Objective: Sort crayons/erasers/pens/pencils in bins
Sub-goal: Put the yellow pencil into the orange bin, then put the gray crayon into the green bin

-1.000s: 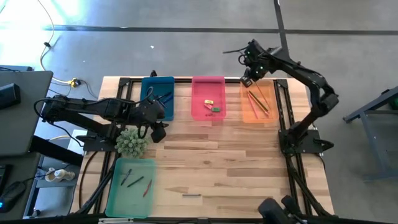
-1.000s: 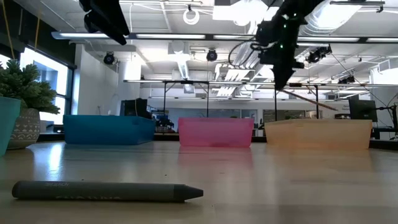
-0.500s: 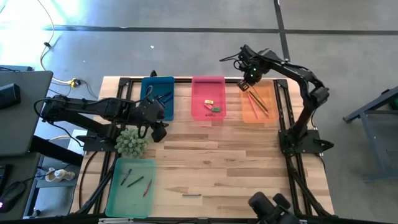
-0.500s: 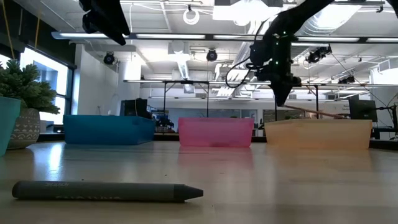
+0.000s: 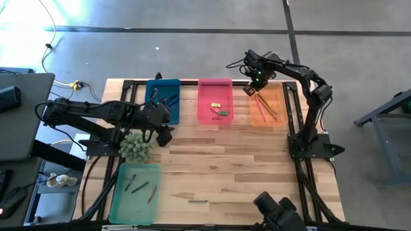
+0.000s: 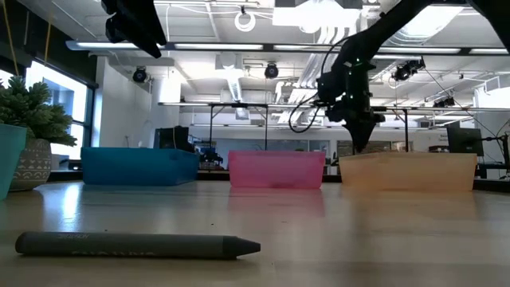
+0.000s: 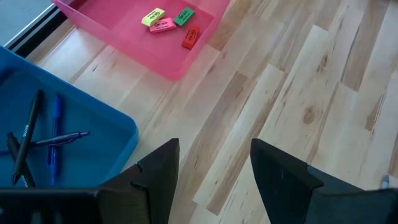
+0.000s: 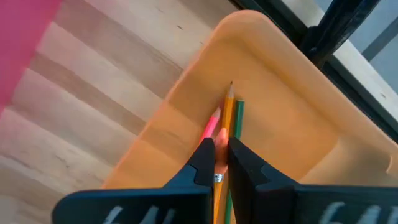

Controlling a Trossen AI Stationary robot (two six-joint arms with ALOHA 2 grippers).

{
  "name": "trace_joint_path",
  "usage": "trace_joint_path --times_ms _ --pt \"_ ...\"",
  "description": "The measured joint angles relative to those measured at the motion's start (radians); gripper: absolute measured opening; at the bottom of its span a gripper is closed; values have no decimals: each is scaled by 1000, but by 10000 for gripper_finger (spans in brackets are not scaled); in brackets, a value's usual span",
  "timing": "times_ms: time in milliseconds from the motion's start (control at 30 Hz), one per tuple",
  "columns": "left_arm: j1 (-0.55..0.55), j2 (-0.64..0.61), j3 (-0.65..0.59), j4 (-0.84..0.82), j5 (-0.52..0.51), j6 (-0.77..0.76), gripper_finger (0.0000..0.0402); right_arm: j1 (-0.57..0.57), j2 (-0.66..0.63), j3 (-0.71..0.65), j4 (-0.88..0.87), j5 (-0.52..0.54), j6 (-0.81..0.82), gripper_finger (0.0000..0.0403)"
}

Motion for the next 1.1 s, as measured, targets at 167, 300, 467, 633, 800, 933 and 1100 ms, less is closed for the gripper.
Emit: trace_joint_path --times_ms 167,300,467,633,800,933,1100 --pt "0 0 0 0 0 0 186 -21 39 0 37 0 -2 3" --pt "0 0 0 0 1 0 186 -22 63 0 76 -1 -2 3" --pt "0 0 0 0 1 0 186 -21 70 0 86 -2 -2 13" --pt "0 0 0 0 3 0 186 -22 70 0 71 -2 -23 62" --pt "0 0 0 0 3 0 186 -21 70 0 65 -2 -12 107" --pt "0 0 0 0 3 0 186 -21 55 -1 10 -3 5 116" --pt "-4 0 0 0 3 1 186 -17 -18 -1 -18 -15 6 116"
